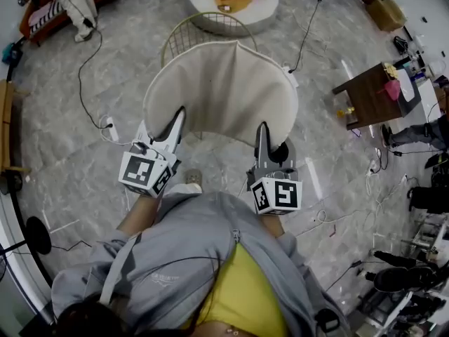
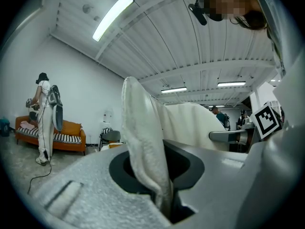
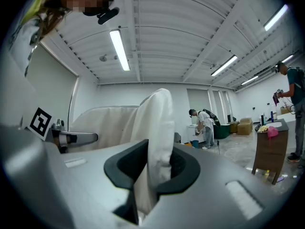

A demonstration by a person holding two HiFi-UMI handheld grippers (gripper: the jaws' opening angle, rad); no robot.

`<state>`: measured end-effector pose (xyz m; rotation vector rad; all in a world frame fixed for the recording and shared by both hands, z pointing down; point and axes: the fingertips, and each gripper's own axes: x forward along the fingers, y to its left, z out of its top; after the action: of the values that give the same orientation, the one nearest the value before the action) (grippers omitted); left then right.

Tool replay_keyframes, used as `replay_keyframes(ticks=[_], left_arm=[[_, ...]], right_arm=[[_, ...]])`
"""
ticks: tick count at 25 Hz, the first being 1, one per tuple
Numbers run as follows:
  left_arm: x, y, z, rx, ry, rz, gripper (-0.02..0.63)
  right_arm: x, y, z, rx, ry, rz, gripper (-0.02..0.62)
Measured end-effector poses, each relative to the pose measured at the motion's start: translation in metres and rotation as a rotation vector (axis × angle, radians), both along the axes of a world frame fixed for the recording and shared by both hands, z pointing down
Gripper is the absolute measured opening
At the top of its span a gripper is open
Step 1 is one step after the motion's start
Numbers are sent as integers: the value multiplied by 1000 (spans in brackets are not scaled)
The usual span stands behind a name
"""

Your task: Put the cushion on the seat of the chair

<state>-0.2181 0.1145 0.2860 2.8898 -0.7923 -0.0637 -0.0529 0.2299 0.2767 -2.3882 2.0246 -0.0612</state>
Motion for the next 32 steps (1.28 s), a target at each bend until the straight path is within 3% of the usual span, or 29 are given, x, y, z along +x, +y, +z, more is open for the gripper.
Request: replay_keyframes(ticks=[13, 23, 32], left_arm=[[23, -59, 9, -26, 14, 19, 54], [62, -131, 13, -42, 68, -159, 54], [130, -185, 24, -103, 36, -356, 54]], right_arm=[[26, -59, 8, -16, -12, 22, 61], [83, -161, 6, 11, 24, -170, 63], [165, -259, 16, -55, 1, -383, 63]])
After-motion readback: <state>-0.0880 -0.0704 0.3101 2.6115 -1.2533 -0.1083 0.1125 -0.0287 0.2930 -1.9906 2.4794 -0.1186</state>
